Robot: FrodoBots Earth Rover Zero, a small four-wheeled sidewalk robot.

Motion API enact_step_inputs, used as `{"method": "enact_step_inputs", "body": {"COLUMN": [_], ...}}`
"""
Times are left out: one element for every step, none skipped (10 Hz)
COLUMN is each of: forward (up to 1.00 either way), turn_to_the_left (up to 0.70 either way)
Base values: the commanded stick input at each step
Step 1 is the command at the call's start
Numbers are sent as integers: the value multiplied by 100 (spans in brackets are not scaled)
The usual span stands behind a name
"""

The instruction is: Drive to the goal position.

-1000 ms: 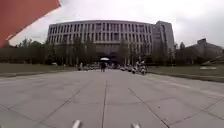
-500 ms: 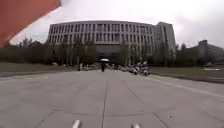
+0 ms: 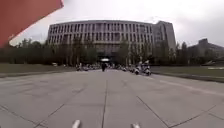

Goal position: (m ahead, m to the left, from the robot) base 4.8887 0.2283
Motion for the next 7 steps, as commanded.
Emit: {"method": "enact_step_inputs", "body": {"forward": [85, 85, 85, 85, 85, 85, 85], "turn_to_the_left": [0, 0, 0, 0, 0, 0, 0]}}
